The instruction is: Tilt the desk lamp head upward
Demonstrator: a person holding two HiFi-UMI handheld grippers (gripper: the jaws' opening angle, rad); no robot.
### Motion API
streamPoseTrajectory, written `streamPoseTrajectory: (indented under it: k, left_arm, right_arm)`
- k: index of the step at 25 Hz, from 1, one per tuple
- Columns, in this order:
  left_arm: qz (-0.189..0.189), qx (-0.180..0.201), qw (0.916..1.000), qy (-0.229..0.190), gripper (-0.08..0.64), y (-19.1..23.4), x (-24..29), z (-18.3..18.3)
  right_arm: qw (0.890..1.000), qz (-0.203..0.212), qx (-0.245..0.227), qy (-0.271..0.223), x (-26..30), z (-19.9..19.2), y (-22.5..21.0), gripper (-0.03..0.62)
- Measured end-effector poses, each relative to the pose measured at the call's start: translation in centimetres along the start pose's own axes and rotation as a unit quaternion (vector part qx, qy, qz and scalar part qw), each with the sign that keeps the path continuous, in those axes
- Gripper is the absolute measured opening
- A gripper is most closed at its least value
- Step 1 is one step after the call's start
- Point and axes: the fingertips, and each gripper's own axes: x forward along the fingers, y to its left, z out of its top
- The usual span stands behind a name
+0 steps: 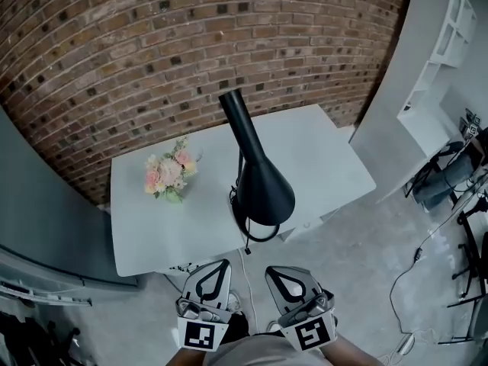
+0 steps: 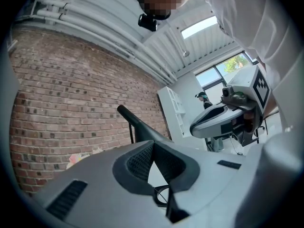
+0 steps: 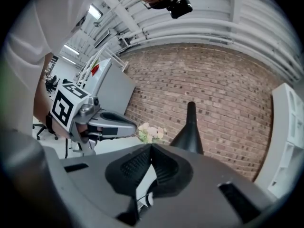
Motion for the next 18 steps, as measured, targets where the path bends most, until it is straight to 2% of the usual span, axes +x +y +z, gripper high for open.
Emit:
streamPoseTrajectory:
  k: [5,8,12,18]
  left_arm:
    - [-0.036,-0.001,0.9992,-0.015,0.006,2.0,1.9,-0.5]
    - [-0.045,-0.001,0.9988,-0.017,0.006,2.7,2.9,-0.9]
    - [-0.043,-0.003,0.9990,-0.012,0.006,2.7,4.1,-1.4]
    - [-0.026,-0.002,0.9996,0.012,0.006,2.6,6.0,-2.1]
  right_arm:
    - [0.999,-0.027,0.003,0.021,2.9,-0.1,-0.7,0.017]
    - [0.999,-0.033,0.004,0.028,3.8,-0.5,-1.2,0.017]
    - [0.999,-0.041,0.018,0.027,4.4,-1.8,-2.3,0.017]
    - [0.999,-0.028,0.026,0.026,5.0,-3.9,-3.8,0.017]
